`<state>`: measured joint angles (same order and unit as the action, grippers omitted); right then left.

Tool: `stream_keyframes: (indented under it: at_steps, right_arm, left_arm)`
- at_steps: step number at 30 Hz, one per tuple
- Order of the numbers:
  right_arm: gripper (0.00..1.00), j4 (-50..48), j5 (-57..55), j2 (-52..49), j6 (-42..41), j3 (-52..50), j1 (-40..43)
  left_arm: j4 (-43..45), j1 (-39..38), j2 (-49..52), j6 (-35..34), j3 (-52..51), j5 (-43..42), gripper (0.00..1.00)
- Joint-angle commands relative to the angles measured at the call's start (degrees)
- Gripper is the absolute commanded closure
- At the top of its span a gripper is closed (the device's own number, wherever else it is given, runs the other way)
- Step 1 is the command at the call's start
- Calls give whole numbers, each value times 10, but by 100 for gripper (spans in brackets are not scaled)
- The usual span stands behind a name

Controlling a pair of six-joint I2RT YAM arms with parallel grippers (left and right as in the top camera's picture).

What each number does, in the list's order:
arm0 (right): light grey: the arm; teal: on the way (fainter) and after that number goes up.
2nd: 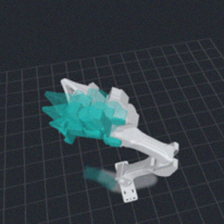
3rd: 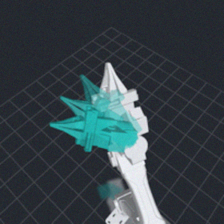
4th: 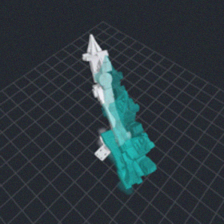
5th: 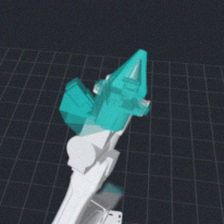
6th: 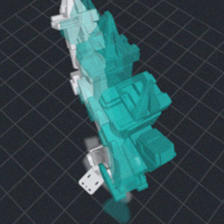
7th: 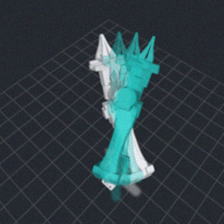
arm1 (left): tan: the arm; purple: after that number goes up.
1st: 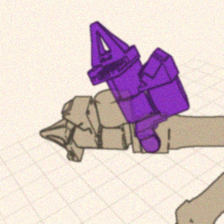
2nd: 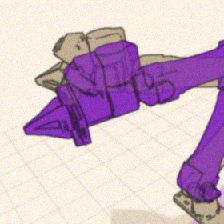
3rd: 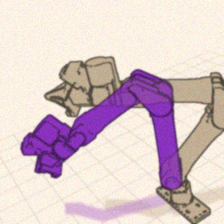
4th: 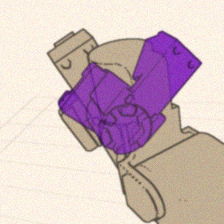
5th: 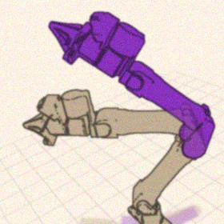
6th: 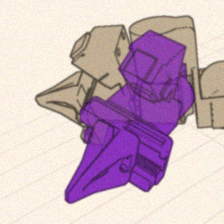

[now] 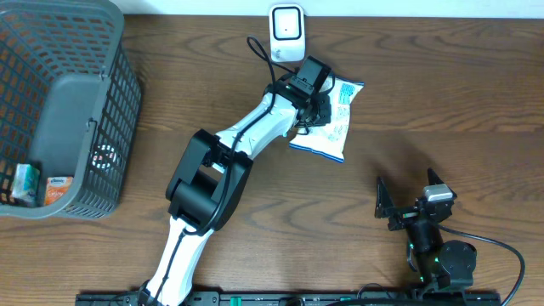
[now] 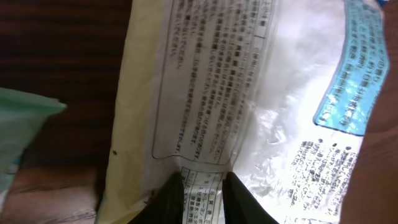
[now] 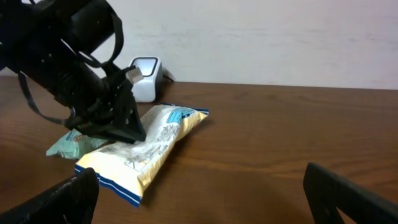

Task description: Scan the item barcode

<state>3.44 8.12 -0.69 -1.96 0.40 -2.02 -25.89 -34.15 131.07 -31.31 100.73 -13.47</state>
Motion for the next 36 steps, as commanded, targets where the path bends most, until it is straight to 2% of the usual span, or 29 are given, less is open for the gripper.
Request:
stream_keyframes:
  at_steps: [1, 10, 15, 20, 32, 36]
  right_arm:
    - [1, 2, 4, 3, -3, -1, -3]
    - [1, 2, 4, 3, -3, -1, -3]
    - [1, 2, 4, 3, -3, -1, -3]
    - [1, 2, 4, 3, -3, -1, -3]
    - [1, 2, 4, 3, -3, -1, -3]
    - [1, 2, 4, 3, -3, -1, -3]
  left_arm:
    - [-7, 10, 21, 33, 5, 11, 78]
    - [-7, 42, -62, 38, 7, 11, 78]
    - [-7, 35, -93, 32, 7, 10, 78]
    - [0, 12, -77, -2, 6, 10, 78]
    - [47, -20, -10, -3, 6, 14, 76]
    - [47, -20, 8, -3, 6, 70, 76]
